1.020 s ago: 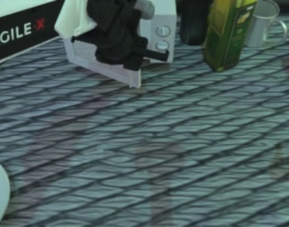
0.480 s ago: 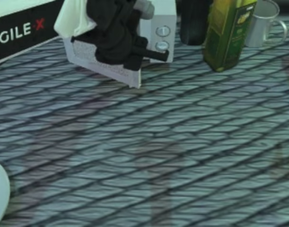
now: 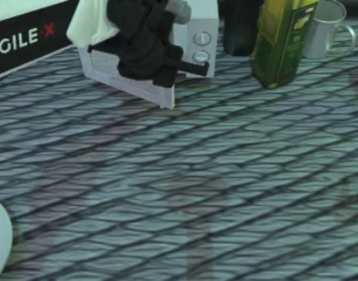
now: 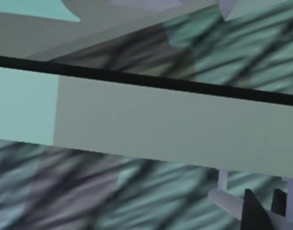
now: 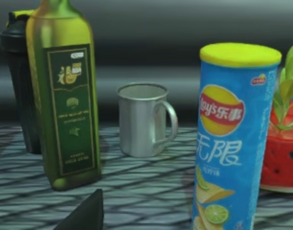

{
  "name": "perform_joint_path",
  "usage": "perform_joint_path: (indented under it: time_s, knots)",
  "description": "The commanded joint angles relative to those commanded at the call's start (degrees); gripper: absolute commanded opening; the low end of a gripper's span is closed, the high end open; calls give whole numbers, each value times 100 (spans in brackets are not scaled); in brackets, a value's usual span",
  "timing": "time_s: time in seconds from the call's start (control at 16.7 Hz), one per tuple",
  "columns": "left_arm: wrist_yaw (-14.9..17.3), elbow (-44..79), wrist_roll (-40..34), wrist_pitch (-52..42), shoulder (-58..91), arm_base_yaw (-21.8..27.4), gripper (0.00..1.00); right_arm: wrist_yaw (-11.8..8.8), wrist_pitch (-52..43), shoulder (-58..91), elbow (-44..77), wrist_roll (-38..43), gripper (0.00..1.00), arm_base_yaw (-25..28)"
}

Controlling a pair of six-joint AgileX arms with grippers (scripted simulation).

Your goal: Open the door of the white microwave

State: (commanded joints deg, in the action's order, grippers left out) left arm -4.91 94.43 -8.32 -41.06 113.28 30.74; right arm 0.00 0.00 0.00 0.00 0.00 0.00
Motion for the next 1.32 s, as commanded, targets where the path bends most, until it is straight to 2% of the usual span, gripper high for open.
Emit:
perform_joint_path:
  time_s: [0.3,0.72,1.32]
  knots:
    - [52,-37,-10,7,9,36,0,0,0,0,0,0,100,0]
    - [353,-541,611,185,-388,-162,0,0,0,0,0,0,100,0]
    - [353,-541,612,186,-389,-162,0,0,0,0,0,0,100,0]
